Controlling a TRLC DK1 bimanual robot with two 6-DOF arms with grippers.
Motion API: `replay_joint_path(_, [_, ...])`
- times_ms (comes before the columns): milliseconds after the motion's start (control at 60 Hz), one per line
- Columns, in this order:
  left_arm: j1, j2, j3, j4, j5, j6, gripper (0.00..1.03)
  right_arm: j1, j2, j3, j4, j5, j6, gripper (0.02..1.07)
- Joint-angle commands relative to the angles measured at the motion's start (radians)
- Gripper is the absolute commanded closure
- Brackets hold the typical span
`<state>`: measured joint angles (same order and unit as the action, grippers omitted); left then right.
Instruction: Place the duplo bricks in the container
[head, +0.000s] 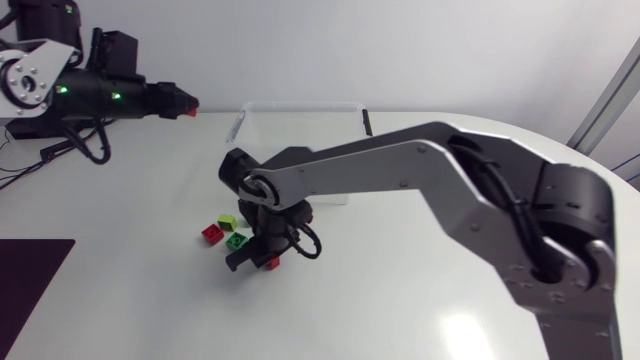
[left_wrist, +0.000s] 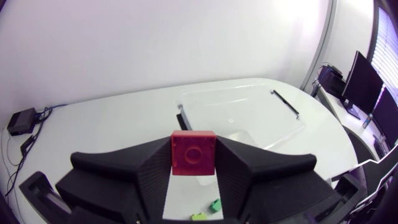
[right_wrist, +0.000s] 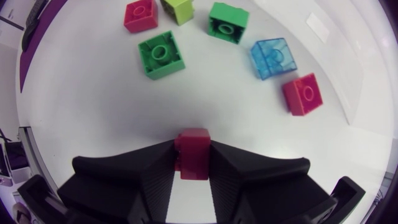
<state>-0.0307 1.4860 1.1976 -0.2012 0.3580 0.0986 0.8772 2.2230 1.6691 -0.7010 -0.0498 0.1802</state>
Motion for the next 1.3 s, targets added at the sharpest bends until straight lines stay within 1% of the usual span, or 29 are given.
replay_joint_path(0, [-0.043,0.114,0.079,0.02,0.013,-0.053,0.81,-0.043,-0.108,-0.066,0.02,0.011,0.027,0.84])
replay_joint_path(83, [-0.081,0.2,0.145,0.049,0.013,-0.071,0.81,-0.083,-0.183,-0.095,0.031,0.016,0.035,0.84])
replay_joint_path(217, [-0.133,0.321,0.247,0.049,0.013,-0.092,0.79,-0.13,-0.278,-0.123,0.046,0.044,0.035,0.84])
replay_joint_path(300, [-0.169,0.373,0.287,0.049,0.006,-0.091,0.73,-0.165,-0.336,-0.127,0.058,0.057,0.035,0.84])
replay_joint_path(333, [-0.178,0.385,0.298,0.049,-0.001,-0.091,0.65,-0.181,-0.356,-0.123,0.058,0.057,0.035,0.84])
replay_joint_path(367, [-0.186,0.395,0.306,0.049,-0.007,-0.086,0.51,-0.198,-0.373,-0.115,0.058,0.057,0.033,0.84])
replay_joint_path(400, [-0.19,0.399,0.313,0.049,-0.028,-0.088,0.33,-0.215,-0.391,-0.108,0.06,0.057,0.033,0.84])
replay_joint_path(417, [-0.19,0.399,0.315,0.049,-0.031,-0.088,0.26,-0.222,-0.398,-0.101,0.061,0.057,0.031,0.84])
replay_joint_path(433, [-0.19,0.399,0.318,0.049,-0.033,-0.088,0.16,-0.227,-0.407,-0.095,0.061,0.057,0.03,0.84])
replay_joint_path(450, [-0.19,0.398,0.319,0.048,-0.033,-0.089,0.1,-0.231,-0.413,-0.088,0.061,0.057,0.028,0.84])
replay_joint_path(483, [-0.186,0.385,0.316,0.048,-0.033,-0.094,0.04,-0.245,-0.421,-0.075,0.063,0.057,0.027,0.84])
replay_joint_path(600, [-0.149,0.289,0.283,-0.01,-0.033,-0.085,0.04,-0.287,-0.424,-0.014,0.075,0.051,0.025,0.84])
replay_joint_path(650, [-0.123,0.227,0.247,-0.058,-0.033,-0.065,0.04,-0.3,-0.413,0.009,0.09,0.051,0.024,0.84])
replay_joint_path(700, [-0.097,0.163,0.2,-0.078,-0.033,-0.051,0.04,-0.311,-0.398,0.027,0.107,0.05,0.019,0.83])
replay_joint_path(783, [-0.061,0.068,0.103,-0.126,-0.033,0.01,0.04,-0.327,-0.361,0.064,0.121,0.051,0.012,0.83])
replay_joint_path(850, [-0.038,0.013,0.026,-0.185,-0.034,0.087,0.05,-0.339,-0.327,0.08,0.159,0.054,0.01,0.82])
replay_joint_path(867, [-0.031,-0.006,-0.015,-0.193,-0.034,0.116,0.05,-0.343,-0.309,0.092,0.161,0.053,0.007,0.82])
replay_joint_path(983, [0.022,-0.052,-0.162,-0.199,-0.034,0.23,0.06,-0.357,-0.253,0.119,0.201,0.054,-0.004,0.79])
replay_joint_path(1050, [0.043,-0.053,-0.228,-0.205,-0.016,0.294,0.06,-0.365,-0.217,0.146,0.207,0.061,-0.01,0.69])
replay_joint_path(1100, [0.063,-0.043,-0.27,-0.199,-0.002,0.34,0.06,-0.374,-0.187,0.172,0.207,0.07,-0.018,0.58])
replay_joint_path(1183, [0.069,-0.006,-0.311,-0.191,0.006,0.391,0.07,-0.388,-0.151,0.205,0.204,0.071,-0.025,0.4])
replay_joint_path(1250, [0.072,0.034,-0.323,-0.182,0.013,0.418,0.07,-0.388,-0.145,0.213,0.202,0.082,-0.033,0.25])
replay_joint_path(1283, [0.072,0.065,-0.329,-0.172,0.021,0.444,0.07,-0.389,-0.155,0.207,0.198,0.082,-0.038,0.13])
